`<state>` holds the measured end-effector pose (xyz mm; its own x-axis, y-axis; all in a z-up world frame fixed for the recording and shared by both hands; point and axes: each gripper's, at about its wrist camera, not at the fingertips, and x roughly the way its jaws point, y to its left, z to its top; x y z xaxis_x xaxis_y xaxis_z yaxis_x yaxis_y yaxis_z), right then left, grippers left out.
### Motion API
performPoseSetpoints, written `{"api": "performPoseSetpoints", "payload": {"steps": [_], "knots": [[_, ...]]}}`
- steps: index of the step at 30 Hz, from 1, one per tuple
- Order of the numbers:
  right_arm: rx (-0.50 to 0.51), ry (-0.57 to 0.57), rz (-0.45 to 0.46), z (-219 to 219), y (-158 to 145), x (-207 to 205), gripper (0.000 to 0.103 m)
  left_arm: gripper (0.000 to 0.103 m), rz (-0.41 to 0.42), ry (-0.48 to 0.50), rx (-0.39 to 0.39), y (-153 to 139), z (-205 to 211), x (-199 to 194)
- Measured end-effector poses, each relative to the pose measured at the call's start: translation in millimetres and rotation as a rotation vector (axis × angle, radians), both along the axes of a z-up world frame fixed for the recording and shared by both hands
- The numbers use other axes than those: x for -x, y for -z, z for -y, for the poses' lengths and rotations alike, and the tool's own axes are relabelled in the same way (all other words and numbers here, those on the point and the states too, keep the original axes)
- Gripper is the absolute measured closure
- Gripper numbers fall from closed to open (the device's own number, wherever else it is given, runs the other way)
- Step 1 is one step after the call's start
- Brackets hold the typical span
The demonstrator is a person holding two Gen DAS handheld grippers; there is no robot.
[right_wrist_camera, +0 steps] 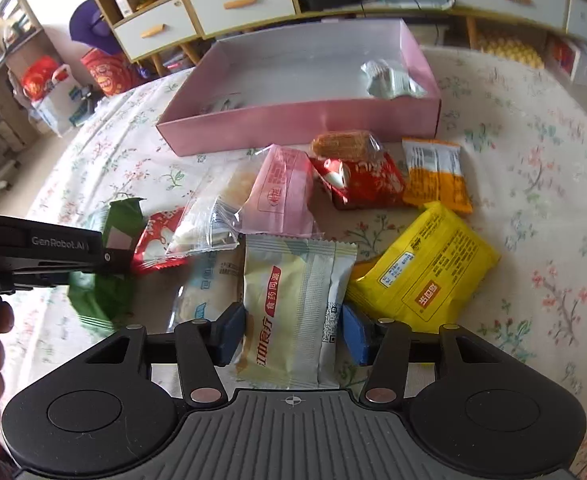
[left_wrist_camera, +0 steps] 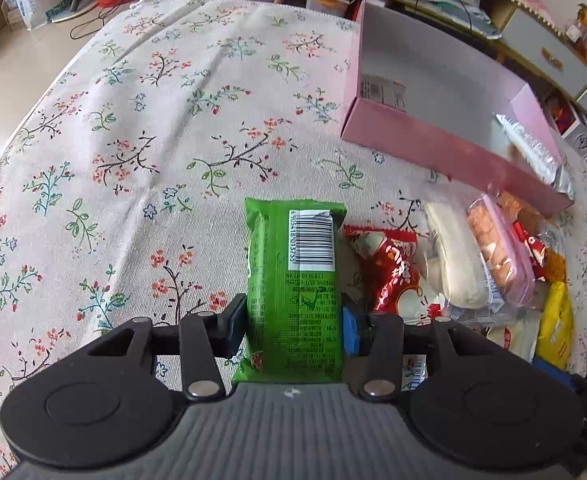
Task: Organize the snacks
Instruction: 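Lift the green packet with the left gripper while the right gripper grasps a cream packet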
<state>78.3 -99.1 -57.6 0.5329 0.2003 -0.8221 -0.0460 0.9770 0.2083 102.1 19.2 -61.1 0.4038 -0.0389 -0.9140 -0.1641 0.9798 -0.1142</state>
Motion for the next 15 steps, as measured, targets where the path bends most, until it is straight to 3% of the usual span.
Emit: {"api": "performPoseSetpoints", "payload": {"steps": [6,9,15], "knots": [[0.052,-0.034,0.013,-9,5,2,0.05,0.06,0.006,0.007,-0.015,1,1,1],[0.059,-0.042,0.012,-12,6,5,0.054,0.061,0.016,0.015,-0.027,0,2,3],[-0.017,-0.014,0.003,-5,-4,9,0.056,0.062,0.027,0.011,-0.029,-4,-2,5]]}}
